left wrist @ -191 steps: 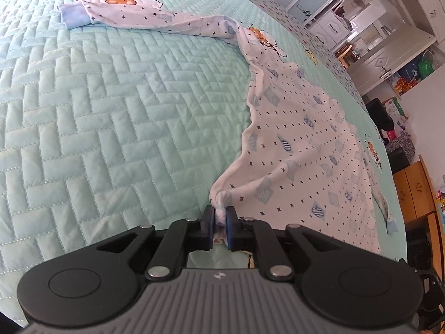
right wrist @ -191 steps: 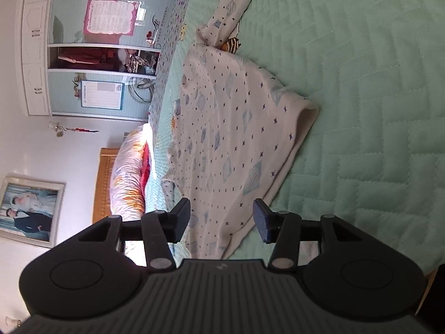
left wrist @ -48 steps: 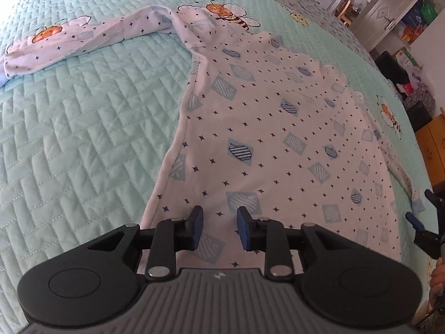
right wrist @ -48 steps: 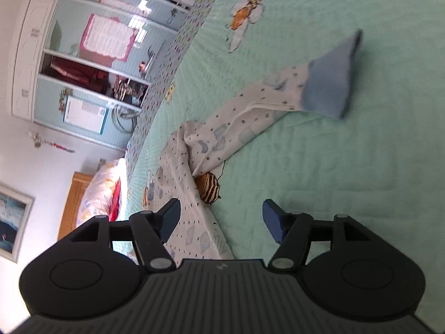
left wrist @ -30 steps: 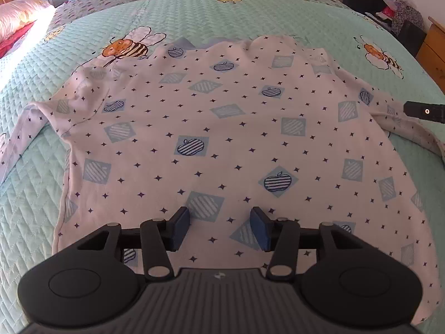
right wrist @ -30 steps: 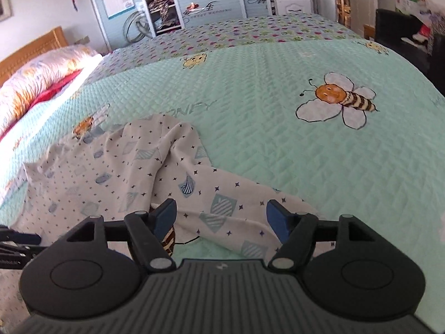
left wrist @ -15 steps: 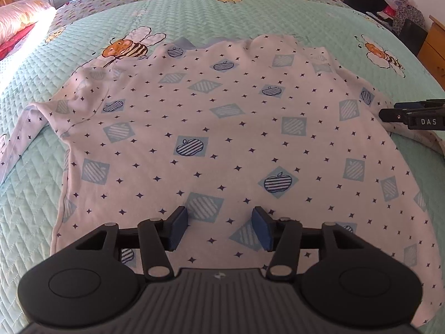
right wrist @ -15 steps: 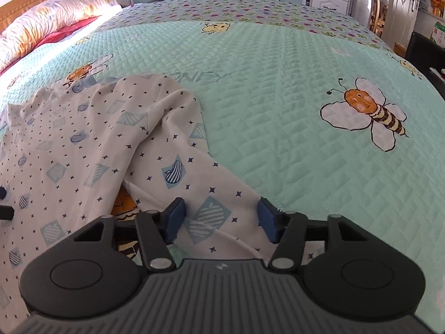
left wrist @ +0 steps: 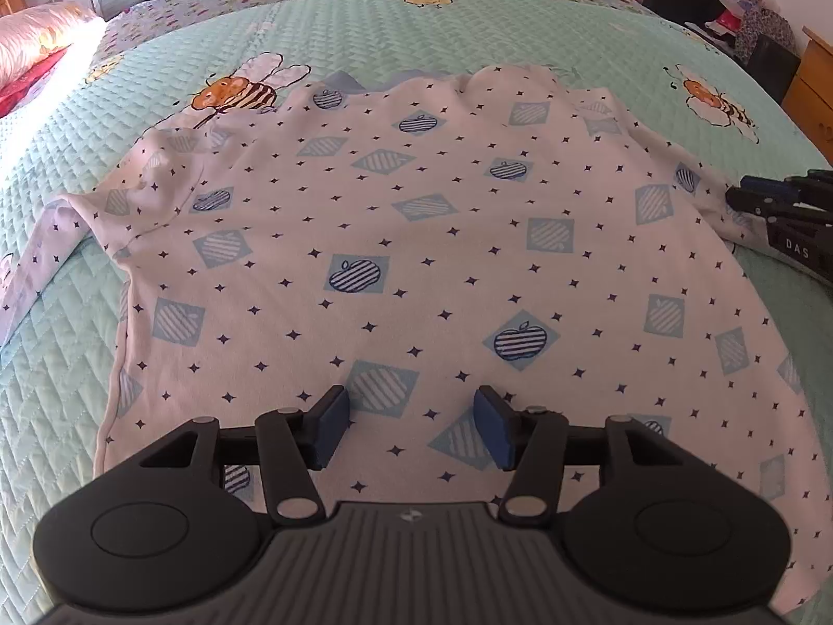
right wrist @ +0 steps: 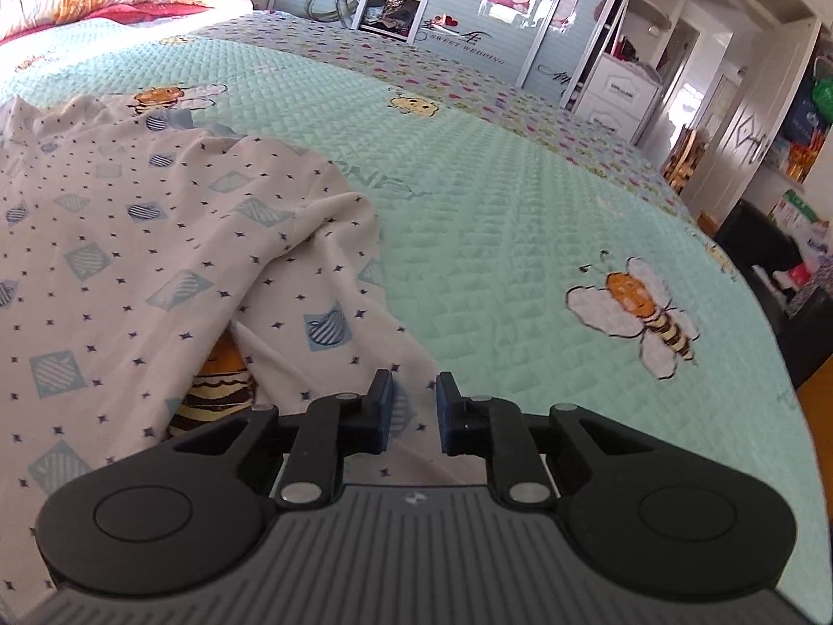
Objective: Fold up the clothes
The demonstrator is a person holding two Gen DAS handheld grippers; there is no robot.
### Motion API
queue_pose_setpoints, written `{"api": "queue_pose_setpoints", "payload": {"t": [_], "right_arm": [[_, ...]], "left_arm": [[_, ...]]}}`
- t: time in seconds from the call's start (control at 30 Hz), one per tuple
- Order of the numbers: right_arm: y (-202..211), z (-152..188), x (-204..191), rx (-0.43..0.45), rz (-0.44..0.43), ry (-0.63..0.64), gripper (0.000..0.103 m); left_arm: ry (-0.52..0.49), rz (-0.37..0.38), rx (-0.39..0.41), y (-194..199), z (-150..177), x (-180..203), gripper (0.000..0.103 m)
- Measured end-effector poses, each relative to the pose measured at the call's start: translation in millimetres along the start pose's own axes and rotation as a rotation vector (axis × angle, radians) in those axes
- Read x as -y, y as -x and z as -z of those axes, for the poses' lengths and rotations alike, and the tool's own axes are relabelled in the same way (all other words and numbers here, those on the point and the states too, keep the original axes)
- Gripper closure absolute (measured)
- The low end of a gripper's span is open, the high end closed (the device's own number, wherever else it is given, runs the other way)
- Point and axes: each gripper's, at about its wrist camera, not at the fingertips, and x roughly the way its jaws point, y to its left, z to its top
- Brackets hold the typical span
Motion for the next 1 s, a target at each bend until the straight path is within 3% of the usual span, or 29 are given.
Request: {"api": "queue_pose_setpoints", "payload": {"t": [0.13, 0.33, 0.37, 0.43, 0.47, 0.53, 0.57, 0.7, 0.83, 0.9, 1.0], "right_arm": [[-4, -7, 15, 0.029, 0.093, 0.023, 0.085], [1, -40, 36, 0.183, 0.405, 0.119, 0.085], [2, -43, 42, 0.187, 0.408, 0.094, 0.085], [7, -44, 62, 0.167, 0.251, -0.086, 0.083], [9, -40, 77, 0.142, 0.125, -0.222, 0.082], [6, -25, 96, 0.077, -0.098, -0.401, 0.059], [6, -15, 100, 0.07, -0.171, -0.443, 0.054], [-1, 7, 97, 0.04, -0.27, -0.406, 0.042], [-16, 4, 79, 0.028, -0.3, -0.334, 0.037], [-25, -1, 74, 0.016, -0.35, -0.329, 0.037], [-33, -2, 55, -0.04, -0.351, -0.251, 0.04]], "left_arm": [[-0.001, 0.0, 0.005, 0, 1, 0, 0.046], [0.002, 0.002, 0.01, 0, 1, 0, 0.046], [0.002, 0.003, 0.011, 0, 1, -1, 0.046], [0.002, 0.006, 0.012, 0, 2, -1, 0.045], [0.002, 0.008, 0.013, 1, 2, -2, 0.045], [0.002, 0.013, 0.016, 1, 3, -2, 0.045], [0.002, 0.014, 0.018, 1, 3, -2, 0.045], [-0.001, 0.009, 0.028, 1, 5, -1, 0.043], [-0.001, 0.005, 0.029, 0, 4, 0, 0.042], [-0.002, 0.004, 0.029, 0, 4, 0, 0.042], [-0.003, 0.005, 0.028, 0, 4, 0, 0.042]]}}
